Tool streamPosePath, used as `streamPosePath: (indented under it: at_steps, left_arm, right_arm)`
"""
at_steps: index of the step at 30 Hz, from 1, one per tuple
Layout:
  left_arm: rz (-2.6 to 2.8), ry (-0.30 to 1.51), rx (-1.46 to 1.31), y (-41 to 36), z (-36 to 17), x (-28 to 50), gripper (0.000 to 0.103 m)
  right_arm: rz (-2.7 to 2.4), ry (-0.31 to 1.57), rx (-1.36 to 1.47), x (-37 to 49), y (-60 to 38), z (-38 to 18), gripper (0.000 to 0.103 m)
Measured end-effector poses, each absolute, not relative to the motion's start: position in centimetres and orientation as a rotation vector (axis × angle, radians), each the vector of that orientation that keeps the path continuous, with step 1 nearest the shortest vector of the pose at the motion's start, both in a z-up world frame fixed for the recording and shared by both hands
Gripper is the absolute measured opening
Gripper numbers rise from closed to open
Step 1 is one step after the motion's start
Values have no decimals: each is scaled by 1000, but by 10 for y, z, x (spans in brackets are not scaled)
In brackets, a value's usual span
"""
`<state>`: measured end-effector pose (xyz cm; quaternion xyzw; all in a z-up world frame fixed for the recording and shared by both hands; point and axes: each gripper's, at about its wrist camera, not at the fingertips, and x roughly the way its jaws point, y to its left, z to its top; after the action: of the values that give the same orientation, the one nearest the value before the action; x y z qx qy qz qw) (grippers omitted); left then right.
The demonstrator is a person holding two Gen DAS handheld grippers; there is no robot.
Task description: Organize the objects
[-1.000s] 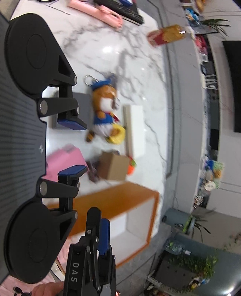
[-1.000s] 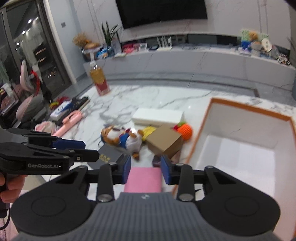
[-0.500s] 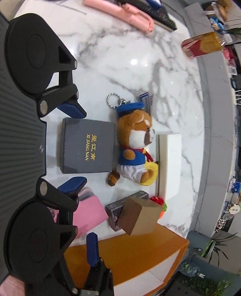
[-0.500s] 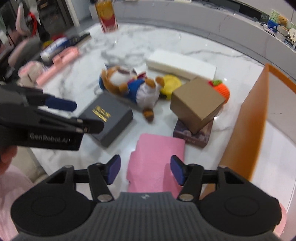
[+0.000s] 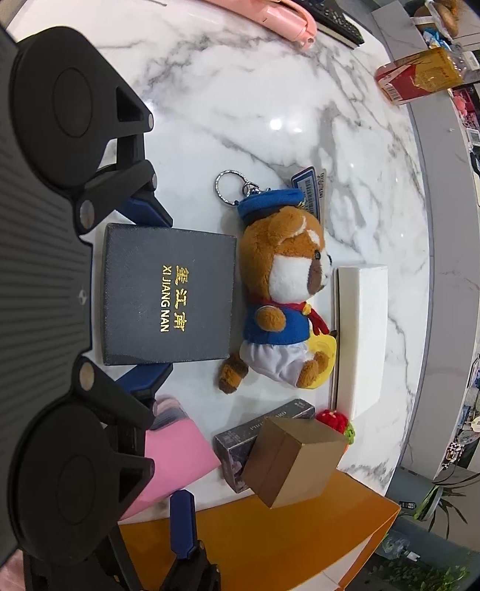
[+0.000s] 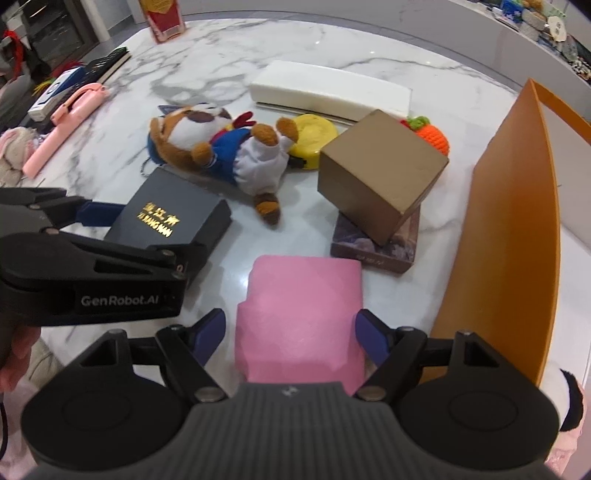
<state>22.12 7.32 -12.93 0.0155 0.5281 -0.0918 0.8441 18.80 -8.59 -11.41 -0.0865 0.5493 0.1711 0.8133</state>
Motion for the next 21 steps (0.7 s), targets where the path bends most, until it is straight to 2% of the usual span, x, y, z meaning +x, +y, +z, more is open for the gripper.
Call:
streamPosePath:
  at_steps: [9, 17, 19, 20, 21]
  left_arm:
    - [-190, 1121, 3, 81, -133, 220, 89]
    - [-183, 1132, -19, 89, -131, 212, 88]
    - [-185, 1133, -56, 93, -129, 211, 88]
    - [-187, 1132, -74, 95, -128, 210, 88]
    - [-190, 1131, -81, 96, -127, 209, 88]
  right_arm:
    - [298, 1160, -214, 190, -78, -122, 83]
    - [315, 1155, -212, 184, -79, -120, 76]
    - [327, 1132, -204, 180, -80, -114, 64]
    - [344, 1113, -207, 177, -78, -108, 50]
    - [353, 1101, -205, 175, -77, -103, 43]
